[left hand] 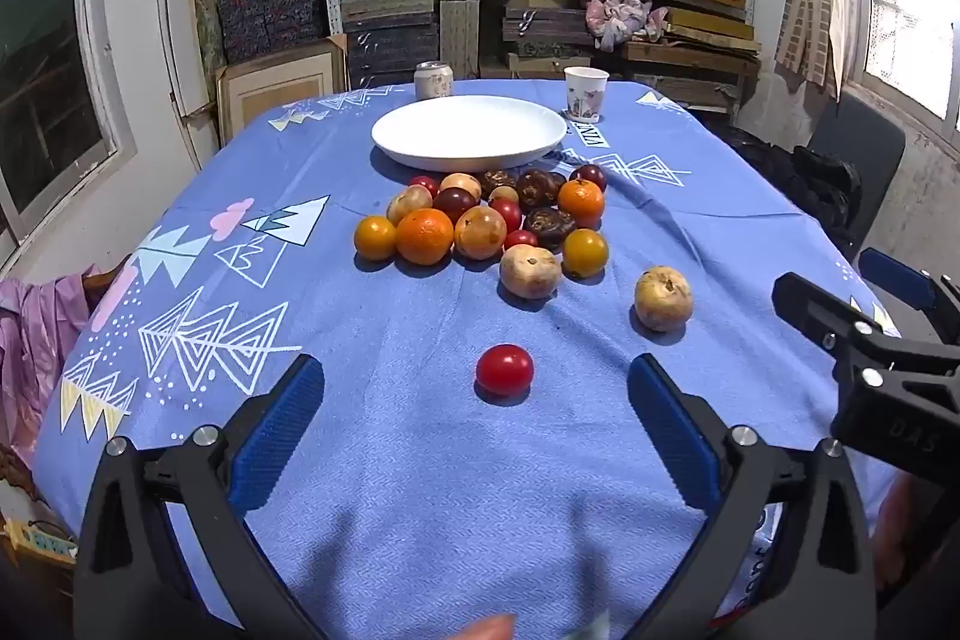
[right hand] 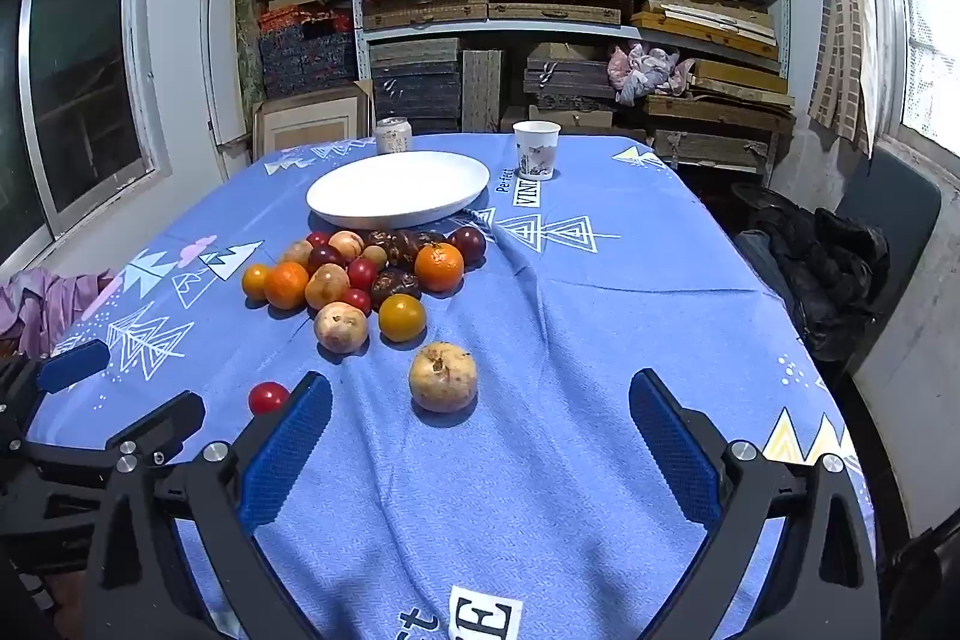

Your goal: Organize fruits

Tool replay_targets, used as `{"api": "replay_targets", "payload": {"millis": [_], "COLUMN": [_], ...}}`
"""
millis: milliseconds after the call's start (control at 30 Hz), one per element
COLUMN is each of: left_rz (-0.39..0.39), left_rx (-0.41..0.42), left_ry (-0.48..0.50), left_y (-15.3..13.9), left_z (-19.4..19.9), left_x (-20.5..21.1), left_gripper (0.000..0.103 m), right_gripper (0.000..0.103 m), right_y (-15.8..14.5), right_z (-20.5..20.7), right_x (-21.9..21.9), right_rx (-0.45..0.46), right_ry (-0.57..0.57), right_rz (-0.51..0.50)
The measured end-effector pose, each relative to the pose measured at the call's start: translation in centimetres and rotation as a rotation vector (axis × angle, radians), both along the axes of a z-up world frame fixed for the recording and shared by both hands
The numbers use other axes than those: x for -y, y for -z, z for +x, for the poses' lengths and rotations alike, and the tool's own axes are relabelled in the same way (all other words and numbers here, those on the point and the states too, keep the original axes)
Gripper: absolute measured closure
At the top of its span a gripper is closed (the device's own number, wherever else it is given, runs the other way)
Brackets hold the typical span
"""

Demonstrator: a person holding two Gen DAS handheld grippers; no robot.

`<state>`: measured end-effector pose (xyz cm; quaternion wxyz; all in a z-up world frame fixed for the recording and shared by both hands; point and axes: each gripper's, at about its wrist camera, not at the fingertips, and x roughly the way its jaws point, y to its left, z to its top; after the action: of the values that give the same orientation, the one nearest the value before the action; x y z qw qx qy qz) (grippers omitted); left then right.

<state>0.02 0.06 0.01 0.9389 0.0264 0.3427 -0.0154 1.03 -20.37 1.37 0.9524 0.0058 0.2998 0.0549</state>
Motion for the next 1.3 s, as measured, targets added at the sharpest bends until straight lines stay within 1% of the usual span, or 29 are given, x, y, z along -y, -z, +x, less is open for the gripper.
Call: {"api": "replay_targets", "payload": {"millis": [133,200,233,333,367,433,600,933,1100,1200,1300], "left_rz": [0.01,0.001,0.008,-0.006,-0.009,0.001,-0.004,-0.009,-0.011,-0.015,-0.026], "left_rx": [0.011,0.016,0.015,0.019,0.022,0.019,0.018,0.009,0.023,0.022,0.008], "left_ry": [0.008,0.006,0.005,0.017,0.019,0.025,0.035,0.035,0.047,0.045,0.042], "left_y": [-0.1,-0.1,-0.1,0.1,-0.3,-0.2,-0.2,0.0,0.0,0.0,0.2], "left_z": [0.0,-0.1,-0.2,-0.3,-0.5,-0.4,-0.5,-0.4,-0.7,-0.7,-0.5], "left_x": [0.1,-0.3,0.2,-0.1,-0.1,0.3,0.5,0.4,0.5,0.5,0.4], "left_gripper": [0.004,0.004,0.004,0.004,0.004,0.004,0.004,0.004,0.004,0.004,0.004], "right_gripper": [0.003,0.003,0.003,0.003,0.003,0.003,0.003,0.003,0.003,0.003,0.003], "right_y": [0.0,0.0,0.0,-0.2,-0.2,-0.2,0.0,0.4,0.9,1.0,0.8], "right_z": [0.1,0.1,0.1,-0.1,-0.1,0.2,0.2,0.4,0.7,0.5,0.4], "right_x": [0.0,0.0,0.0,0.2,0.1,-0.3,-0.2,-0.5,-1.0,-1.4,-1.4], "right_rx": [-0.006,-0.005,-0.001,0.002,0.001,-0.002,-0.007,-0.022,-0.043,-0.029,-0.022], "right_ry": [0.001,0.002,0.004,0.002,0.001,0.001,-0.006,-0.01,-0.014,-0.009,-0.008], "right_rz": [-0.003,-0.004,-0.004,-0.005,-0.007,-0.005,0.008,0.003,-0.035,-0.064,-0.069]}}
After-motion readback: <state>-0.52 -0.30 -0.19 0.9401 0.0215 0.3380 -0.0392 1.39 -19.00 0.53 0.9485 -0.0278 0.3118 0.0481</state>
